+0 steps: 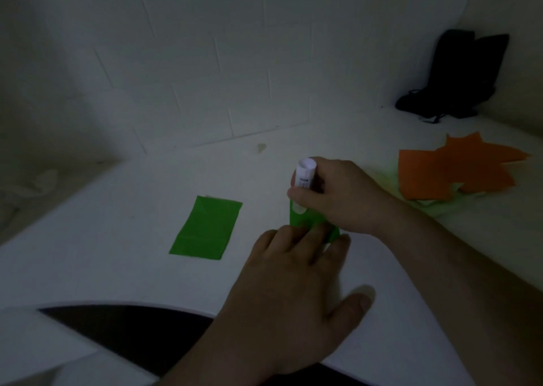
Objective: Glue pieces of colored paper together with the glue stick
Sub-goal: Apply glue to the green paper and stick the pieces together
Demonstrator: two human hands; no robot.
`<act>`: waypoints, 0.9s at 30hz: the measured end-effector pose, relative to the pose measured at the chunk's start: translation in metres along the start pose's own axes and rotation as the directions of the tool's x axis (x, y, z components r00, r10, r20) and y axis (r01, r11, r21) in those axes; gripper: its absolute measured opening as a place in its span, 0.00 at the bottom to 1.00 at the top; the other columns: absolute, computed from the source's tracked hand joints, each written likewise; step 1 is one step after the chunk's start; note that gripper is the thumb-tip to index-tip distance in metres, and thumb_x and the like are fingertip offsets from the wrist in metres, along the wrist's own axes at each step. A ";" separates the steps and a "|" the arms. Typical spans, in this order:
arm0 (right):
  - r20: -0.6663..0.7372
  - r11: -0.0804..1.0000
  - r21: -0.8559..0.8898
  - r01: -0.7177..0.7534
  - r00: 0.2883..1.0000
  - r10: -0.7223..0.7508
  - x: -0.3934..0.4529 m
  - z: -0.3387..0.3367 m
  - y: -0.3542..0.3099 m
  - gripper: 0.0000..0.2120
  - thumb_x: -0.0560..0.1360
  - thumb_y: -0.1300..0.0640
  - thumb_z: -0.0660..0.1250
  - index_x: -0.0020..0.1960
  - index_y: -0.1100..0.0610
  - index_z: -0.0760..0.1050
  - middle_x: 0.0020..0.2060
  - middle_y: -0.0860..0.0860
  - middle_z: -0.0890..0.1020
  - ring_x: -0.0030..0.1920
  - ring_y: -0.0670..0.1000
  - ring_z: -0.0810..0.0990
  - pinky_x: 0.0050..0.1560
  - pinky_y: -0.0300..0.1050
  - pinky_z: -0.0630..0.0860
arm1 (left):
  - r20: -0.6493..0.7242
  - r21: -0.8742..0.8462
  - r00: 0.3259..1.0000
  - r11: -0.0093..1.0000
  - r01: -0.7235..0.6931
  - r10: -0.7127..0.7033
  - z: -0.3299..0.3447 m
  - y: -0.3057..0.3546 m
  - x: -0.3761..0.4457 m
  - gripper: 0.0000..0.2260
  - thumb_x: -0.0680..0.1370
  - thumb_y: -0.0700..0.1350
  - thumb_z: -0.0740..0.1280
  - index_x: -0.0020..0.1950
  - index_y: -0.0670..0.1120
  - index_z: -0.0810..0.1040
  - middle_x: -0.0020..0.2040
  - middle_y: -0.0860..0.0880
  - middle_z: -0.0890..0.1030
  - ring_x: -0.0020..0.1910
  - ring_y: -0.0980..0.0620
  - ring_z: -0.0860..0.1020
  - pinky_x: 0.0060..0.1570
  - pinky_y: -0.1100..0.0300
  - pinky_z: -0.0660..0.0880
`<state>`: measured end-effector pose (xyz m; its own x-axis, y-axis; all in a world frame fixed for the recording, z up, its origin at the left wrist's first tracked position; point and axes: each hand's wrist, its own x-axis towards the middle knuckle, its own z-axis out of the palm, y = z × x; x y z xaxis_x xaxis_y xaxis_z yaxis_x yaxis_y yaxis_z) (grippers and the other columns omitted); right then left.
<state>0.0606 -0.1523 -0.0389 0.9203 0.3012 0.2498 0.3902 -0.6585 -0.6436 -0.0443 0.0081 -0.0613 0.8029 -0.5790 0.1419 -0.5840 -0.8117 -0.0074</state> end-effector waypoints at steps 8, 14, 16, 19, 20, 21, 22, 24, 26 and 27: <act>0.013 1.000 -0.018 -0.010 1.000 0.011 -0.004 -0.012 0.002 0.06 0.77 0.46 0.69 0.47 0.48 0.77 0.41 0.46 0.83 0.41 0.44 0.81 0.48 0.50 0.80 | -0.013 0.008 1.000 1.000 0.003 -0.003 -0.001 -0.001 -0.001 0.34 0.81 0.72 0.45 0.82 0.56 0.60 0.79 0.53 0.65 0.72 0.49 0.65 0.71 0.50 0.61; 0.001 0.999 -0.051 -0.016 1.000 0.016 -0.005 -0.019 0.008 0.06 0.77 0.49 0.70 0.47 0.51 0.78 0.40 0.47 0.83 0.41 0.46 0.81 0.48 0.50 0.79 | -0.013 0.002 1.000 1.000 0.011 -0.011 -0.001 -0.001 -0.001 0.33 0.81 0.72 0.46 0.81 0.56 0.62 0.78 0.53 0.67 0.72 0.48 0.65 0.72 0.48 0.63; 0.014 0.997 -0.075 -0.013 1.000 0.014 -0.005 -0.022 0.010 0.06 0.77 0.49 0.70 0.46 0.50 0.78 0.40 0.46 0.83 0.40 0.44 0.80 0.47 0.48 0.78 | -0.017 0.004 1.000 1.000 0.008 -0.008 -0.001 0.000 -0.001 0.33 0.81 0.71 0.46 0.81 0.56 0.62 0.78 0.52 0.67 0.72 0.48 0.65 0.72 0.48 0.63; 0.021 0.994 -0.104 -0.015 1.000 0.017 -0.005 -0.026 0.012 0.06 0.76 0.48 0.70 0.45 0.50 0.78 0.39 0.46 0.82 0.39 0.44 0.80 0.45 0.47 0.77 | -0.025 0.004 1.000 1.000 0.008 -0.008 -0.001 0.000 -0.001 0.33 0.81 0.71 0.46 0.81 0.56 0.62 0.78 0.52 0.67 0.72 0.49 0.65 0.72 0.49 0.62; 0.021 0.994 -0.112 -0.018 1.000 0.021 -0.005 -0.028 0.013 0.06 0.76 0.48 0.70 0.45 0.50 0.78 0.38 0.47 0.82 0.39 0.44 0.80 0.44 0.46 0.76 | -0.024 0.004 1.000 1.000 0.009 -0.009 -0.002 0.000 -0.001 0.33 0.81 0.72 0.46 0.81 0.56 0.61 0.78 0.53 0.67 0.72 0.49 0.65 0.72 0.49 0.62; 0.022 0.992 -0.124 -0.019 1.000 0.022 -0.005 -0.029 0.013 0.06 0.77 0.48 0.70 0.45 0.49 0.77 0.38 0.46 0.82 0.39 0.44 0.79 0.41 0.45 0.75 | -0.022 0.004 1.000 1.000 0.009 -0.009 -0.002 0.000 -0.001 0.34 0.81 0.72 0.46 0.82 0.57 0.61 0.78 0.53 0.66 0.72 0.49 0.64 0.72 0.49 0.61; 0.023 0.990 -0.141 -0.017 1.000 0.020 -0.006 -0.030 0.014 0.06 0.77 0.48 0.70 0.44 0.48 0.76 0.37 0.46 0.81 0.38 0.43 0.79 0.39 0.43 0.72 | -0.022 0.003 1.000 1.000 0.008 -0.008 -0.002 0.000 -0.001 0.34 0.81 0.72 0.45 0.82 0.57 0.60 0.79 0.53 0.66 0.73 0.49 0.63 0.72 0.49 0.60; 0.018 0.984 -0.178 -0.011 1.000 0.014 -0.007 -0.032 0.013 0.07 0.77 0.49 0.71 0.42 0.47 0.75 0.36 0.45 0.80 0.37 0.42 0.78 0.36 0.40 0.67 | -0.026 -0.001 1.000 1.000 0.003 -0.003 -0.003 0.000 -0.001 0.34 0.81 0.72 0.44 0.82 0.57 0.58 0.80 0.53 0.64 0.74 0.49 0.62 0.73 0.49 0.59; 0.011 0.980 -0.200 -0.005 1.000 0.007 -0.008 -0.033 0.012 0.07 0.76 0.49 0.71 0.42 0.47 0.74 0.36 0.45 0.80 0.37 0.42 0.78 0.35 0.40 0.66 | -0.030 -0.009 1.000 1.000 0.000 0.000 -0.003 0.000 -0.001 0.34 0.81 0.72 0.44 0.82 0.57 0.58 0.80 0.53 0.63 0.74 0.49 0.61 0.74 0.49 0.59; 0.010 0.977 -0.214 -0.001 1.000 0.003 -0.009 -0.033 0.012 0.08 0.76 0.49 0.70 0.41 0.47 0.74 0.35 0.45 0.79 0.37 0.42 0.78 0.35 0.39 0.65 | -0.029 -0.014 1.000 1.000 0.001 -0.002 -0.002 0.000 -0.001 0.34 0.81 0.72 0.44 0.82 0.57 0.57 0.80 0.53 0.63 0.75 0.49 0.61 0.74 0.48 0.59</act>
<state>0.0584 -0.1856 -0.0248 0.9211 0.3061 0.2407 0.3868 -0.7908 -0.4744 -0.0451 0.0088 -0.0590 0.8001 -0.5752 0.1705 -0.5847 -0.8112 0.0069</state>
